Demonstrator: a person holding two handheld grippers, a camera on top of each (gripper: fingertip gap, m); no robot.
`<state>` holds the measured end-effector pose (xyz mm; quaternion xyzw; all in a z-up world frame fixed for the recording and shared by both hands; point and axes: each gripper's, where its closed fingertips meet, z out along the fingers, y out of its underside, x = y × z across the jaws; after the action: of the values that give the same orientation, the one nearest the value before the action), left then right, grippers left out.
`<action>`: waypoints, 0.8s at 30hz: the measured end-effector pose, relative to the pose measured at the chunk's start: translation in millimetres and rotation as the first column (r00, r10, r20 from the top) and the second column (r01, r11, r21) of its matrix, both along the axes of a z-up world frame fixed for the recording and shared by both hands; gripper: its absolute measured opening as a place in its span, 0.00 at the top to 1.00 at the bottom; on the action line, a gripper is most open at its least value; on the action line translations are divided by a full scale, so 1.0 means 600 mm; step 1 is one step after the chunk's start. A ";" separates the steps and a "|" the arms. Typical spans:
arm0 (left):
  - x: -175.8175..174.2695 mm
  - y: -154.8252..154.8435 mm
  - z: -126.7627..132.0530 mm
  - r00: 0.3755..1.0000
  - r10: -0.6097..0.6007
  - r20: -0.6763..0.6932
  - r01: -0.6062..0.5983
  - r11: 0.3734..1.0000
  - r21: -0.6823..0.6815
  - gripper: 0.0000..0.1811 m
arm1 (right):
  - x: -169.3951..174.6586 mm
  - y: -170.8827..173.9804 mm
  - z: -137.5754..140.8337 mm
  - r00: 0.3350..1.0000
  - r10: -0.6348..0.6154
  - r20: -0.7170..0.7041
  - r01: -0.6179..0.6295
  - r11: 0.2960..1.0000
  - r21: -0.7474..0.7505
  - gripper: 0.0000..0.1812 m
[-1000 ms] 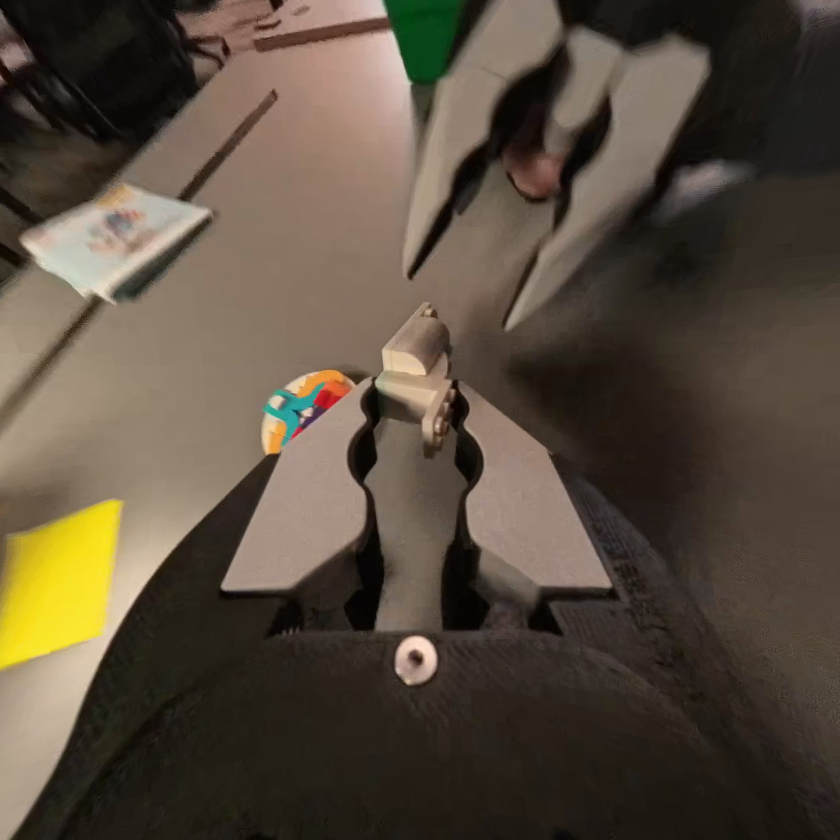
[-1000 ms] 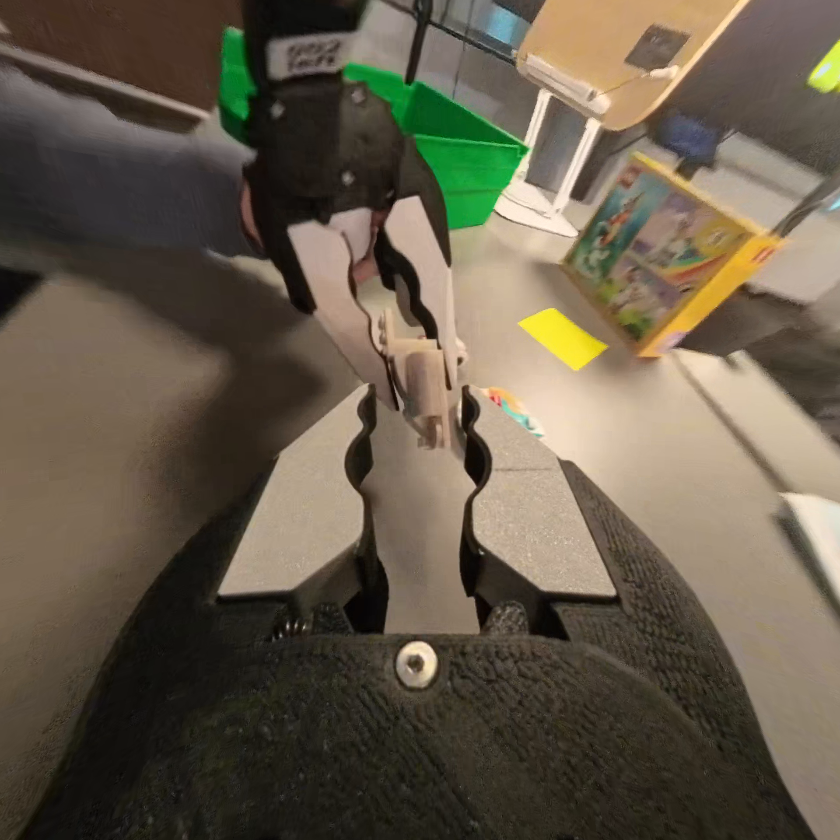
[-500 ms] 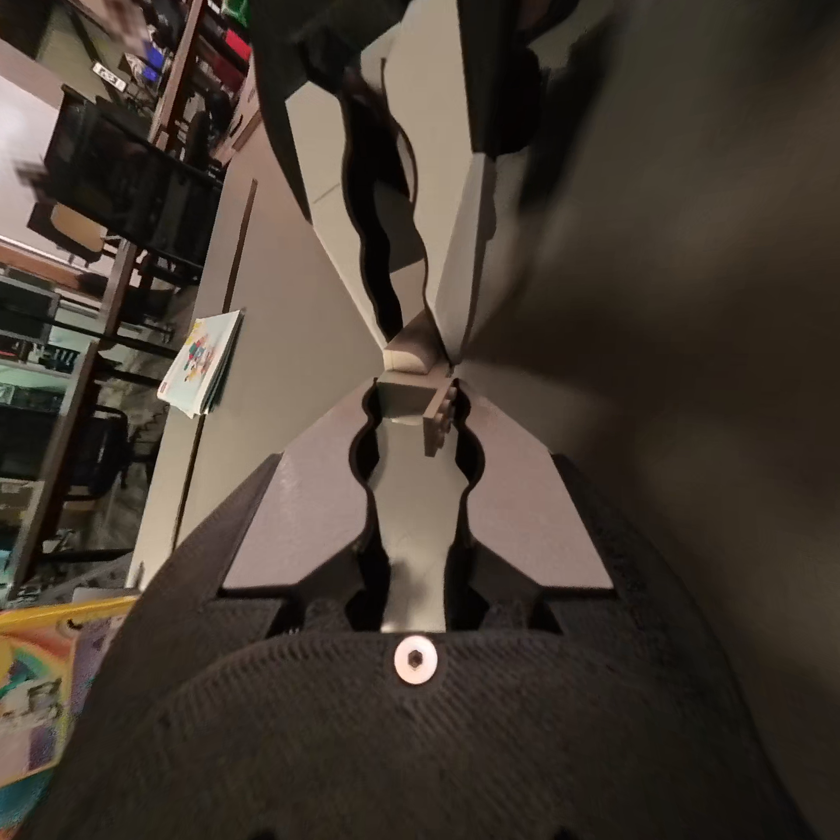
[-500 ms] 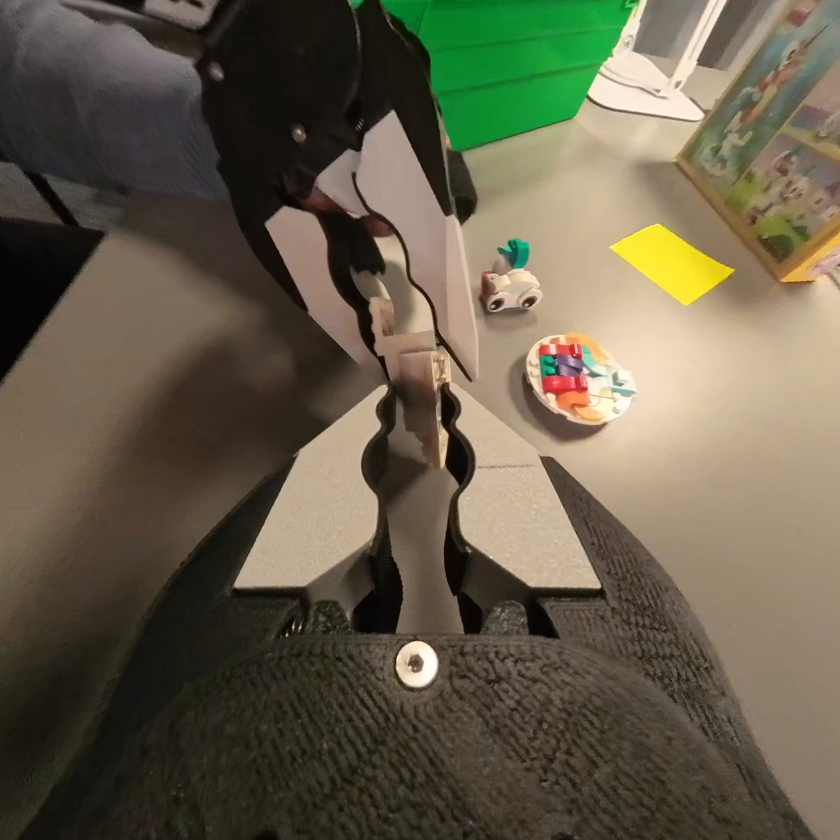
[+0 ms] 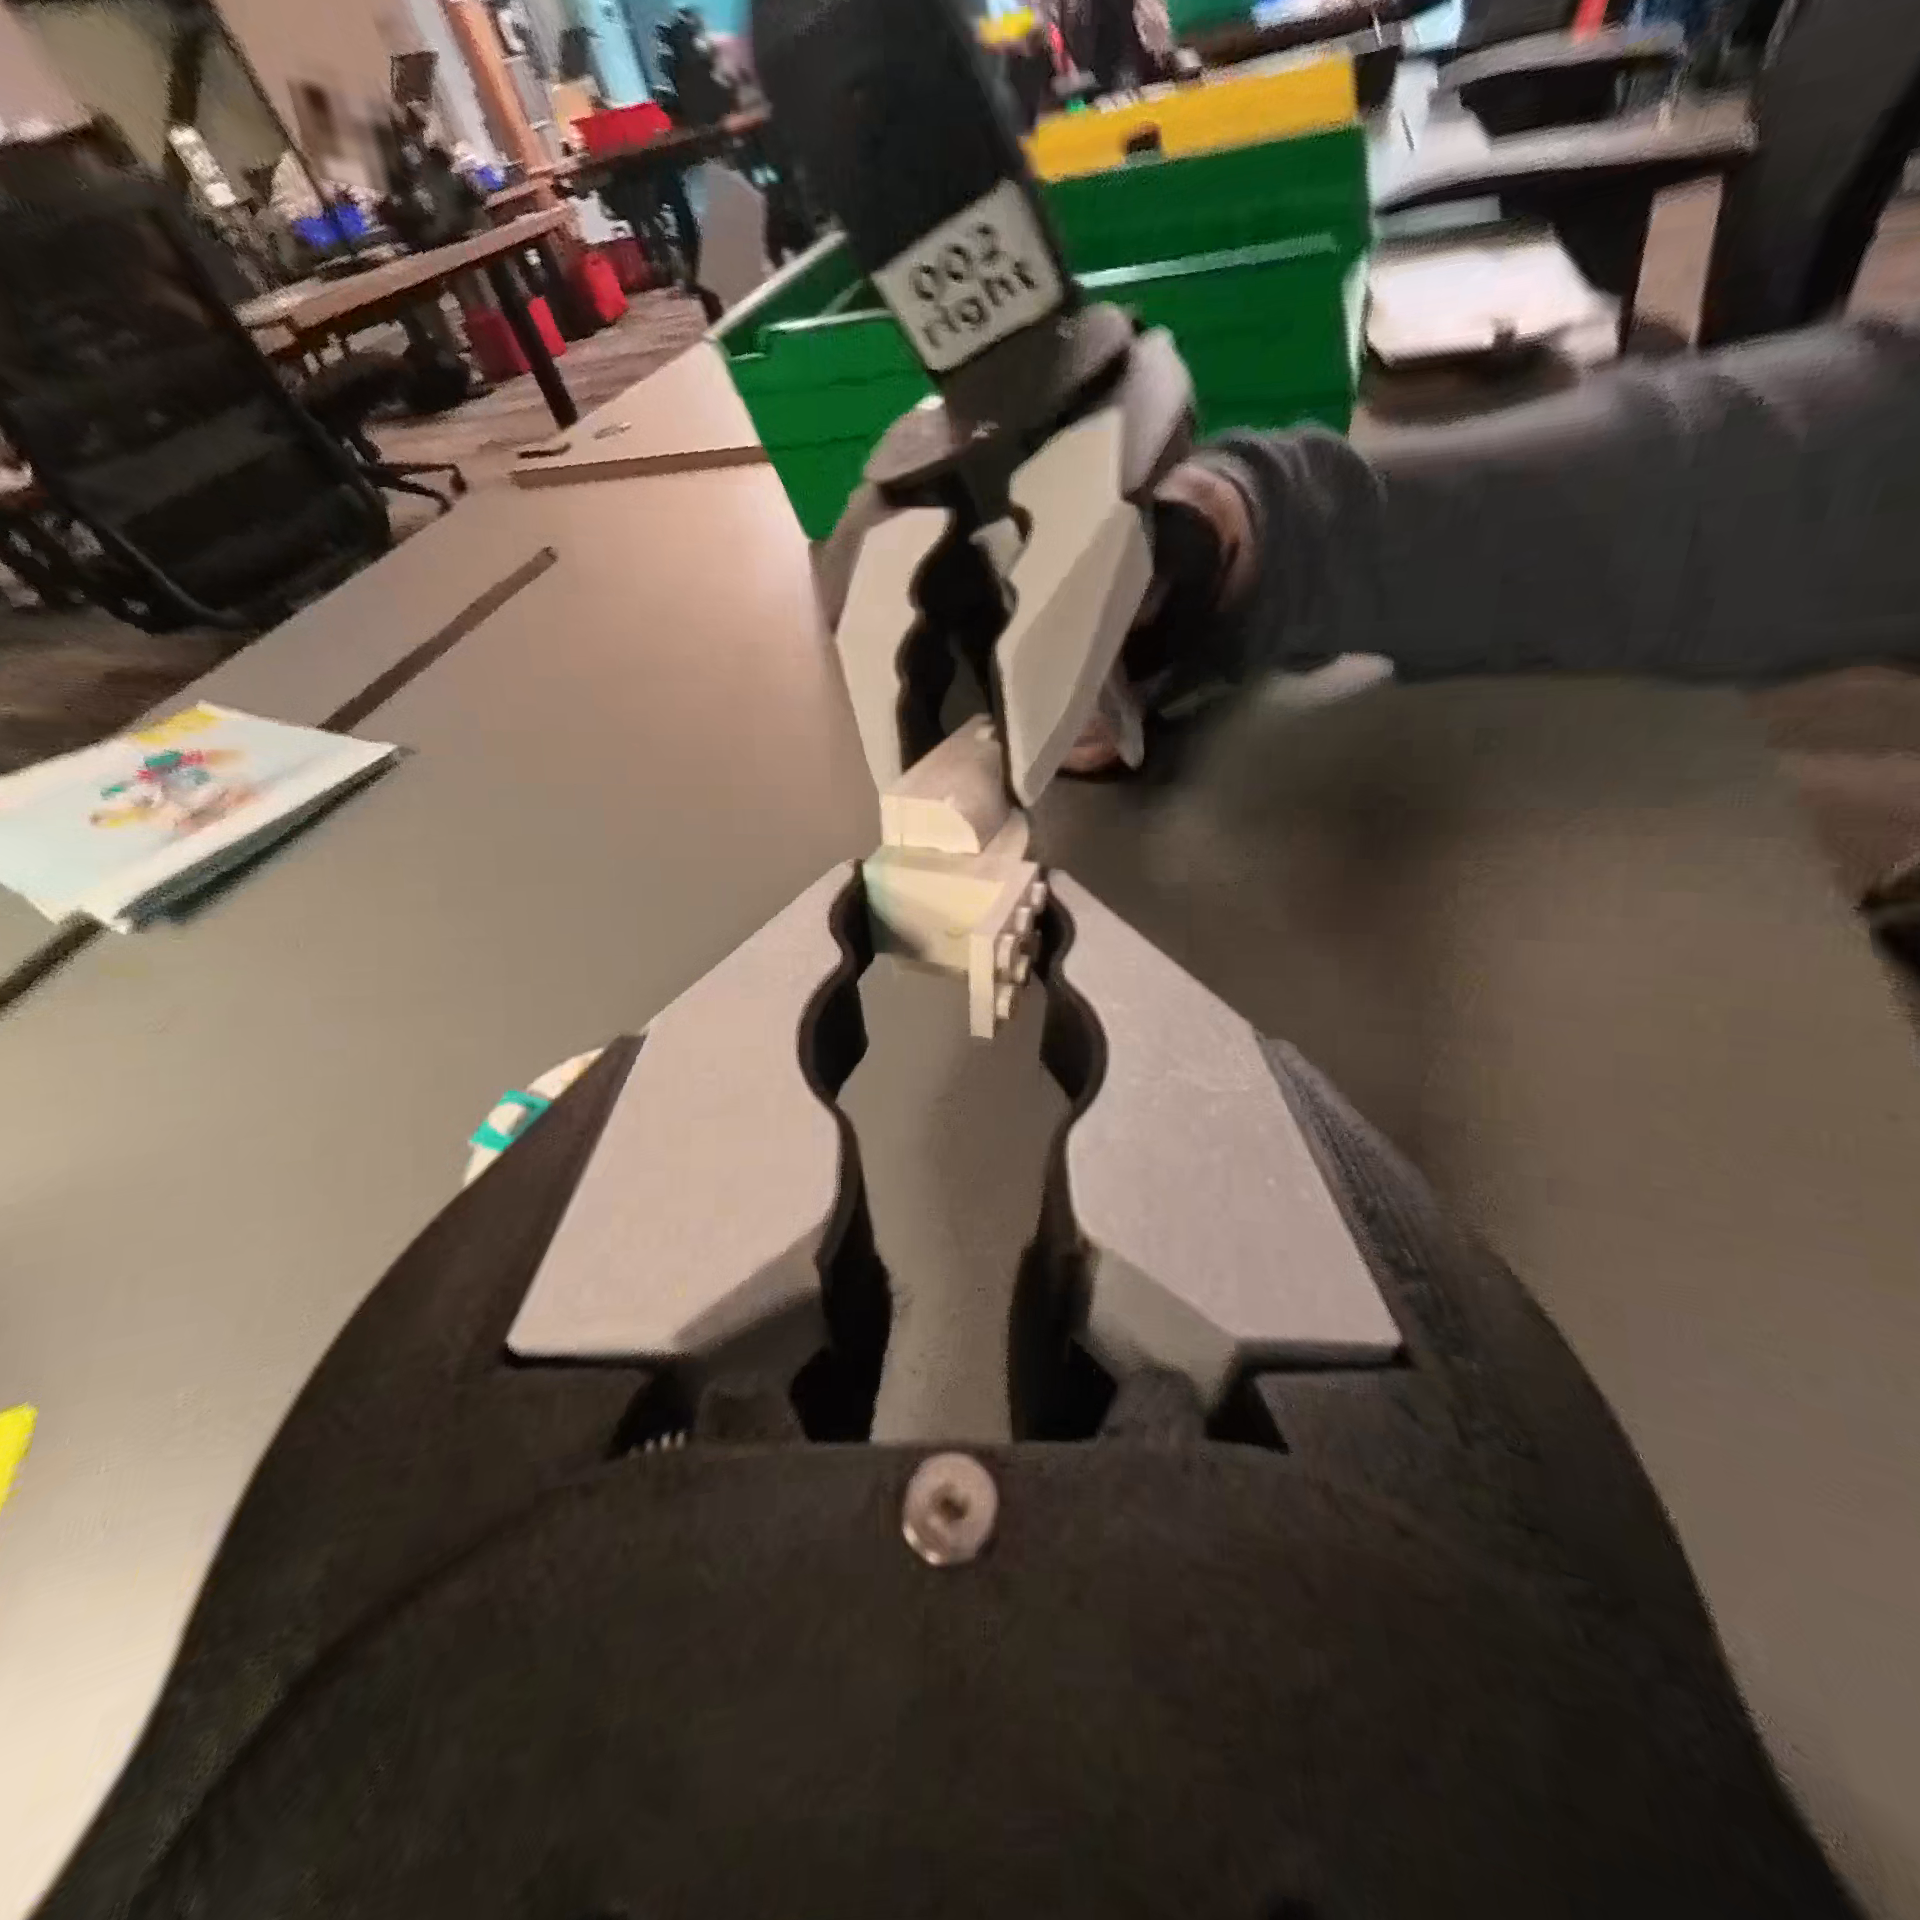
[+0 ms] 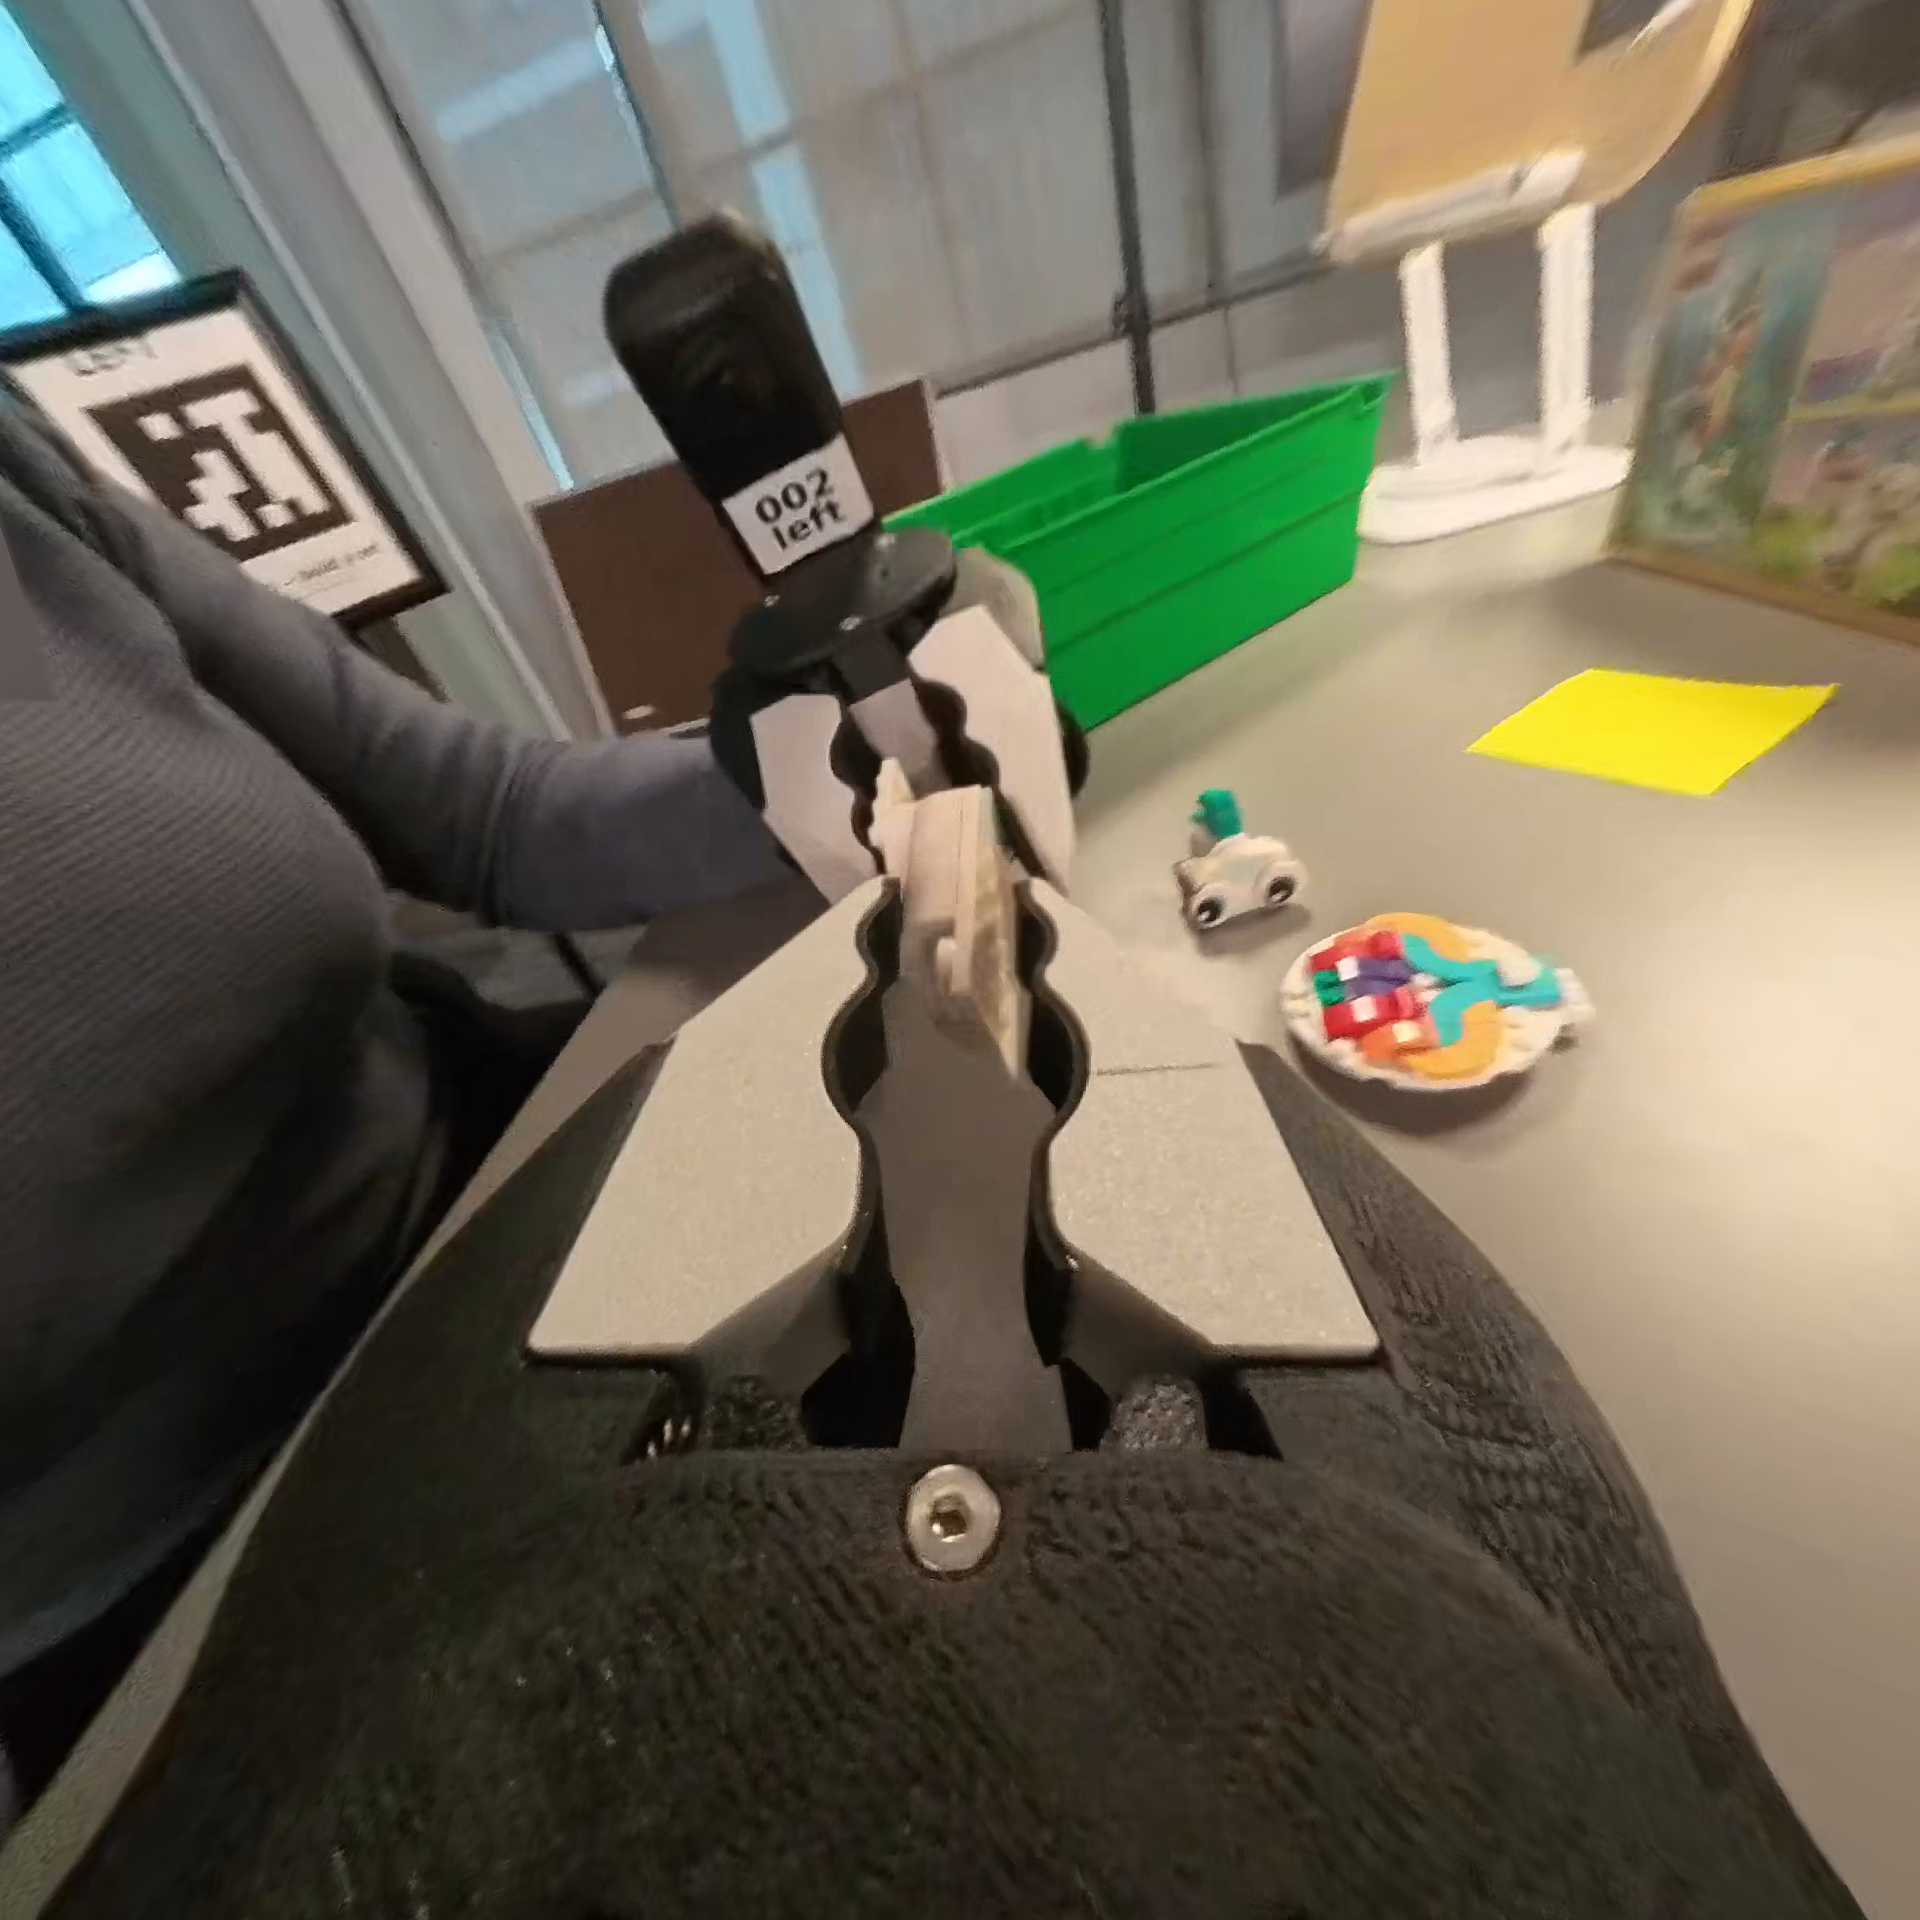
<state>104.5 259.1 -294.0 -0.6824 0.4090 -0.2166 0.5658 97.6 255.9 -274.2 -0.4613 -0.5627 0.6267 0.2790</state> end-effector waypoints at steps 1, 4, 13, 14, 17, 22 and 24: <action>-0.001 0.002 0.008 0.998 0.007 0.069 -0.004 0.999 -0.039 0.84 | 0.000 0.007 0.006 0.999 -0.034 -0.028 0.034 0.999 0.025 0.87; -0.003 0.007 0.022 0.972 0.020 0.235 0.012 0.991 -0.132 0.84 | 0.002 0.015 0.011 0.996 -0.074 -0.040 0.077 0.994 0.081 0.86; -0.006 -0.007 0.048 0.905 -0.048 0.422 0.138 0.973 -0.186 0.84 | 0.012 -0.002 0.033 0.995 0.019 -0.102 -0.023 0.999 -0.038 0.94; -0.004 -0.012 0.053 0.883 -0.070 0.464 0.183 0.962 -0.204 0.84 | 0.014 -0.007 0.037 0.993 0.036 -0.112 -0.041 0.998 -0.045 0.94; 0.003 -0.024 0.054 0.850 -0.110 0.515 0.270 0.931 -0.246 0.84 | 0.019 -0.014 0.041 0.989 0.075 -0.130 -0.082 0.995 -0.052 0.94; 0.008 -0.036 0.057 0.833 -0.140 0.536 0.328 0.904 -0.273 0.84 | 0.024 -0.023 0.043 0.984 0.109 -0.138 -0.115 0.993 -0.041 0.94; 0.007 -0.037 0.056 0.830 -0.140 0.540 0.338 0.897 -0.286 0.84 | 0.024 -0.023 0.040 0.985 0.110 -0.130 -0.115 0.993 -0.031 0.94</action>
<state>109.0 237.0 -260.6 -0.6376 0.2813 -0.5311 0.4819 111.8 241.8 -250.0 -0.3929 -0.5567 0.6804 0.2698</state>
